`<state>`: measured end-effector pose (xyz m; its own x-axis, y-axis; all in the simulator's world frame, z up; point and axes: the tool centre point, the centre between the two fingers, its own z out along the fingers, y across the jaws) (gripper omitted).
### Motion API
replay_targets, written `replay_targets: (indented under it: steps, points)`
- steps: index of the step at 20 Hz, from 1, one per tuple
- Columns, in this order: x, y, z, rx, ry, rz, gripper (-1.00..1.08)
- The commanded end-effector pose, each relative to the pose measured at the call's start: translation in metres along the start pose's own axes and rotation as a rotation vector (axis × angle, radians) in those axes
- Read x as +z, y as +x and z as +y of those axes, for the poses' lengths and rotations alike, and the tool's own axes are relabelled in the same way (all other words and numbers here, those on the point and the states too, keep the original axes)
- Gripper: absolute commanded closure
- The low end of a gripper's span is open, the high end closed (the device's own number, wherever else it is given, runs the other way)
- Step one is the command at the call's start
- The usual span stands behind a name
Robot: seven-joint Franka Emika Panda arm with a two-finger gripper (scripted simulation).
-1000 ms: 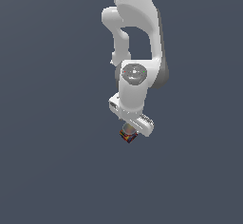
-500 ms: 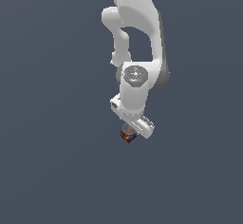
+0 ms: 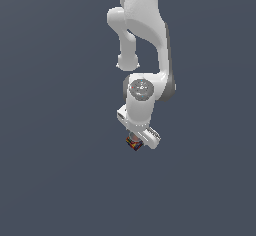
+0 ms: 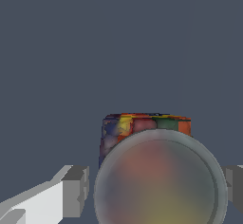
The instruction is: Pick up the object and move it to a goal position.
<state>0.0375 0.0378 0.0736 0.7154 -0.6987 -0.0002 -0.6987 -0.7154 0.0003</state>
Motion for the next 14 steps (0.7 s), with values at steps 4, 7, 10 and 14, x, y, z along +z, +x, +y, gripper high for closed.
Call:
replay_targets:
  steps: [4, 7, 10, 14]
  points:
    - [0.0157, 0.0003, -0.0005, 0.001, 0.0, 0.0, -0.92]
    - [0.0156, 0.0007, -0.0009, 0.001, 0.0, 0.0, 1.08]
    - [0.0156, 0.0007, -0.0009, 0.001, 0.0, 0.0, 1.08]
    - [0.0156, 0.0007, -0.0009, 0.001, 0.0, 0.0, 1.08]
